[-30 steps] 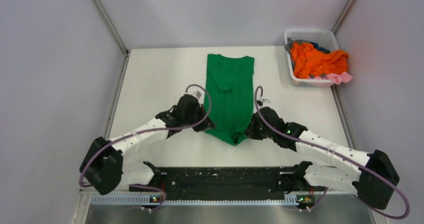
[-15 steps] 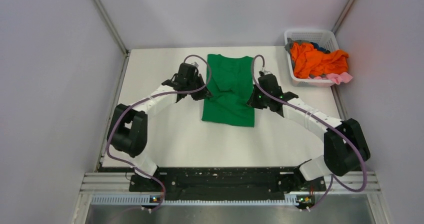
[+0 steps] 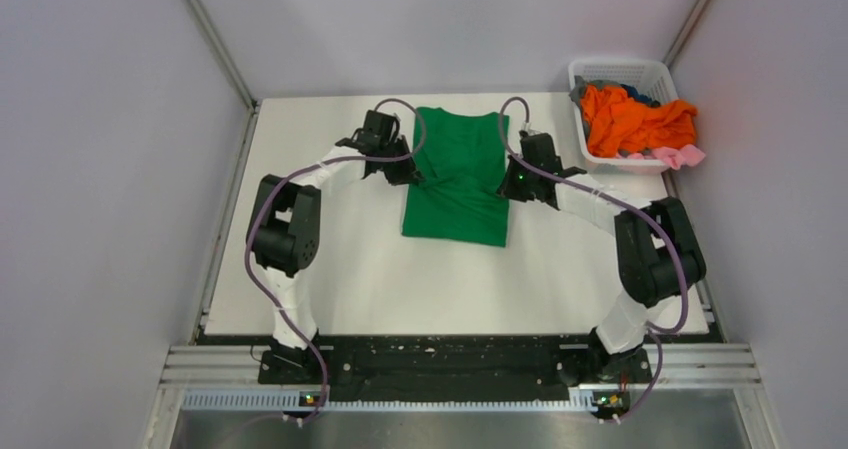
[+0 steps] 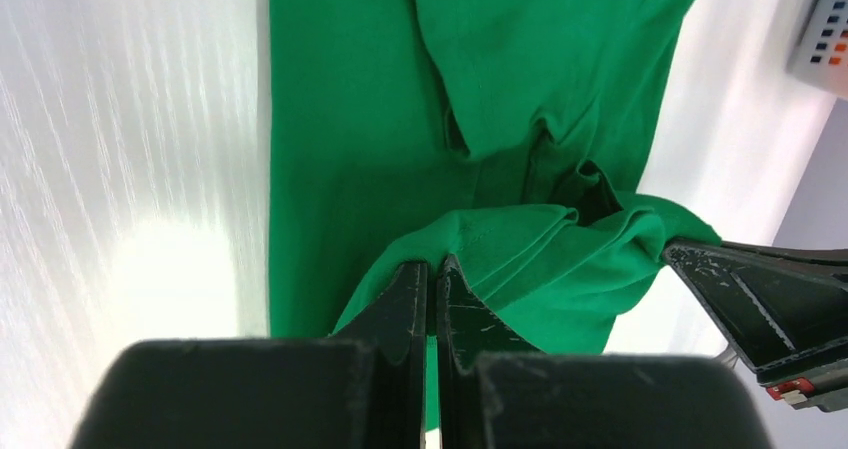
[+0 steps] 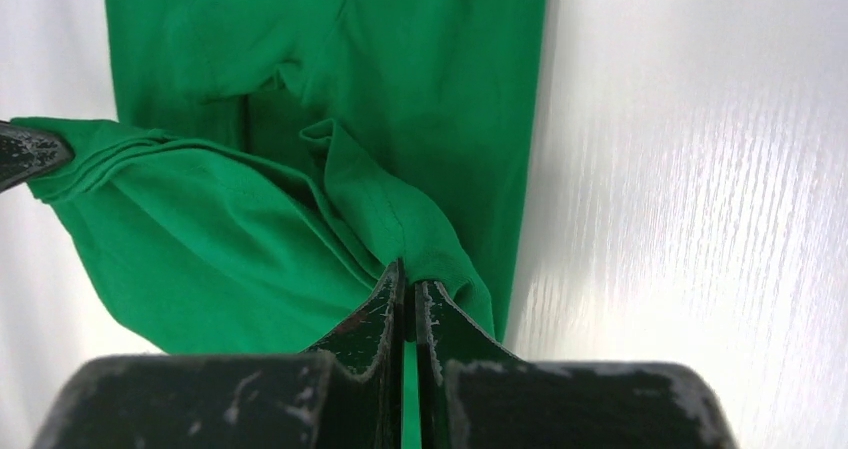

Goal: Fold and stack the t-shirts
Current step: Fold the folded rectangular tshirt in 1/3 of the way, then grab one side of the 2/3 rectangular tshirt with both arms, then fold the long partially folded tshirt into a neat square, then put the neatly folded tshirt into the corner of the board with the left arm

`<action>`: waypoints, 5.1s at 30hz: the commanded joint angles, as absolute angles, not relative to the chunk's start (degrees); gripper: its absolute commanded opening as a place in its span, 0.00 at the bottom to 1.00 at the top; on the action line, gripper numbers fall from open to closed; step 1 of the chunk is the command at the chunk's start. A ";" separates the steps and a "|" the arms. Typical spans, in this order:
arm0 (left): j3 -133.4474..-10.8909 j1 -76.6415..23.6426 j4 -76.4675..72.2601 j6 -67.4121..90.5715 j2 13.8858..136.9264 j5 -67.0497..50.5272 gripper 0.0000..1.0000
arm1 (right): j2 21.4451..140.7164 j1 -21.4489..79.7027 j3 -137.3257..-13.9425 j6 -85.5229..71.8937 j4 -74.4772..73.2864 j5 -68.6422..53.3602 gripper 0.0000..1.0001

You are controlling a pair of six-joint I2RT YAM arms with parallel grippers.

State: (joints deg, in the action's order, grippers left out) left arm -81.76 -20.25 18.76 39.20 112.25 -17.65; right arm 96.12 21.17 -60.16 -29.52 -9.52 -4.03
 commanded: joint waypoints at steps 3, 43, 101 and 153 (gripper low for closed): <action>-88.18 -19.03 19.55 37.07 116.35 -18.52 0.00 | 101.01 18.23 -64.96 -28.02 -1.74 -8.82 0.02; -53.62 -20.85 10.36 42.54 101.19 -17.99 0.46 | 86.62 21.97 -36.09 -36.09 2.11 -14.22 0.57; -65.17 -18.84 17.35 38.93 79.80 -2.00 0.00 | 81.43 10.17 -55.74 -30.73 -11.47 -41.02 0.00; -101.09 -17.84 41.94 25.91 127.28 4.82 0.00 | 71.98 8.06 -47.72 -24.82 -9.93 -22.31 0.99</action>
State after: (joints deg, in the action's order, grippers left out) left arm -96.01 -18.11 34.65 26.17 124.90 -12.16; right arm 73.78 8.10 -47.97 -27.27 -8.95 -24.71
